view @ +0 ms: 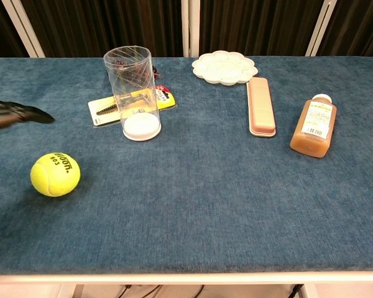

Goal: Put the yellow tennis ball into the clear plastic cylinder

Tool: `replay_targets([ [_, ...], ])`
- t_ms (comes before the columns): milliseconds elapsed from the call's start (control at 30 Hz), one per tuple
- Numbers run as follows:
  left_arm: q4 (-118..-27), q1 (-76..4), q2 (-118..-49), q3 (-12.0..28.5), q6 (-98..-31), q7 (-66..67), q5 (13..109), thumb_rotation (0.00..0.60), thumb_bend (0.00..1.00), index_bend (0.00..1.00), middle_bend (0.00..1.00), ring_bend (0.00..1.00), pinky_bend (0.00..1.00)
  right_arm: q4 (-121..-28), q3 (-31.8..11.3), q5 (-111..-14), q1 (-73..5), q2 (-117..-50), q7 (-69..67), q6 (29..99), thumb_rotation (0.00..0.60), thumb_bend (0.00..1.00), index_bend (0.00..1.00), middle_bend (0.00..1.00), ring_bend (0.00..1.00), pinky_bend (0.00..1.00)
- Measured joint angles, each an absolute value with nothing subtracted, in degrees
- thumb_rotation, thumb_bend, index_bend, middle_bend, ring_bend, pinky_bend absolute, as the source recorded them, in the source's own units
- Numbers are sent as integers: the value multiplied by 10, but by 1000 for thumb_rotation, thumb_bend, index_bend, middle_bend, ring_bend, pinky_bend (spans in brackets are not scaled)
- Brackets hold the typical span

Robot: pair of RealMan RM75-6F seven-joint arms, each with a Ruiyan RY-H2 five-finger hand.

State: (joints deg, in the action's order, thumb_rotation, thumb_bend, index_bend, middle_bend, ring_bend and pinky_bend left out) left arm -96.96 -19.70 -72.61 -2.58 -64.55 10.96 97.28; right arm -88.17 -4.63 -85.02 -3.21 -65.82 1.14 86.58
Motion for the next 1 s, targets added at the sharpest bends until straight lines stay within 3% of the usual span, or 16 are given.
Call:
replay_targets([
  [233,-943,-234,-768,-20,-599,115,955,600,101,62,37,0,169,-878,-48,-844,-26,-651,1,871,600,193,0,0,0,0],
  [467,-909,-245,-795,-20,-588,109,941,600,138,111,100,28,321,-877,-50,-838,-24,-647,-10,870,600,193,0,0,0,0],
  [633,-878,-251,-810,-23,-594,94,944,600,156,276,243,203,548,-879,-53,-838,-24,-643,-11,871,600,195,0,0,0,0],
  [867,-842,-254,-829,-32,-611,68,954,600,166,485,421,419,775,-878,-52,-836,-26,-646,-14,865,600,197,0,0,0,0],
  [1000,-823,-253,-840,-32,-639,65,964,600,183,530,499,492,837,-876,-51,-835,-26,-648,-16,863,600,199,0,0,0,0],
])
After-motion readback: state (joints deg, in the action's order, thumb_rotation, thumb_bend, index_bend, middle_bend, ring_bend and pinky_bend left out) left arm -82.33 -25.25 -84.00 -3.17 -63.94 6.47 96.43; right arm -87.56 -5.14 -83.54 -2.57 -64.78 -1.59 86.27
